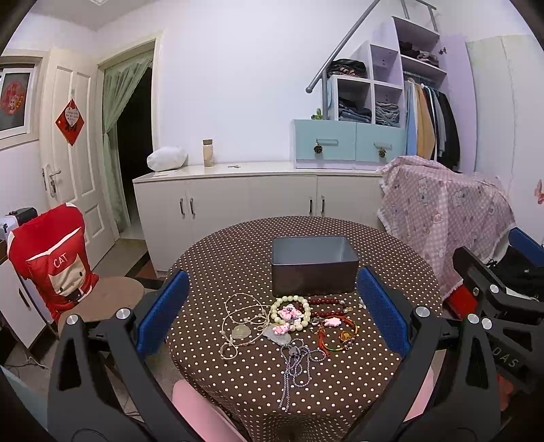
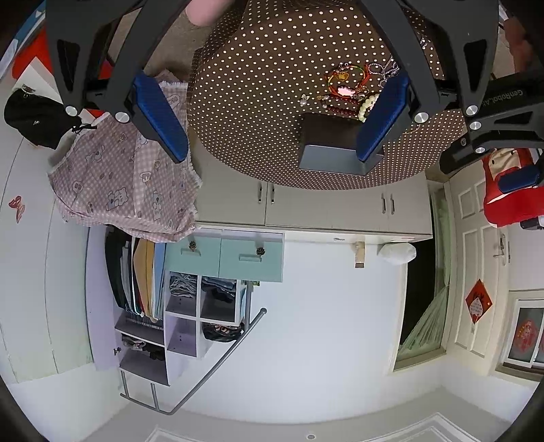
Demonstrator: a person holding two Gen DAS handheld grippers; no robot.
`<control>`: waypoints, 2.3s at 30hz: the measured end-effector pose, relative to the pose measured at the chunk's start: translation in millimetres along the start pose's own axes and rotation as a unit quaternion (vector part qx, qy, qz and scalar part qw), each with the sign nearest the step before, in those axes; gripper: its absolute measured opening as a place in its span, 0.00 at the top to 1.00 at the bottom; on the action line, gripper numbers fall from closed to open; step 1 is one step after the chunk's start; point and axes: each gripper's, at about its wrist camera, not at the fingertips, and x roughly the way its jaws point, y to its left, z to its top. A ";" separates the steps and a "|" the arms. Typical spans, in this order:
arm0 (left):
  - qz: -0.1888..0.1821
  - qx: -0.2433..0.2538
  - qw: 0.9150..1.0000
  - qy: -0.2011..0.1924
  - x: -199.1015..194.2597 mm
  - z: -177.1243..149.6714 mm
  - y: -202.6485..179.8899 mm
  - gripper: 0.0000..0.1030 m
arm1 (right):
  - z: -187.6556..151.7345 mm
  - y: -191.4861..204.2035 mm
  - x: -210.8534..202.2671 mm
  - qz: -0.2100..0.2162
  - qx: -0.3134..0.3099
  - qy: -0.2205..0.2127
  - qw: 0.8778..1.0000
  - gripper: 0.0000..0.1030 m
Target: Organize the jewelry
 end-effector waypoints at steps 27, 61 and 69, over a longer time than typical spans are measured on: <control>0.004 0.001 1.000 -0.001 -0.3 -4.8 -1.1 0.06 | -2.0 0.8 3.2 0.006 -0.007 0.007 1.000 0.08; 0.002 -0.006 0.999 0.035 12.5 -19.3 11.3 0.06 | -11.2 12.0 14.3 0.017 -0.017 0.042 0.999 0.08; 0.023 -0.013 0.996 0.089 28.5 -38.8 29.4 0.06 | -33.6 31.0 38.8 0.047 -0.026 0.106 0.993 0.08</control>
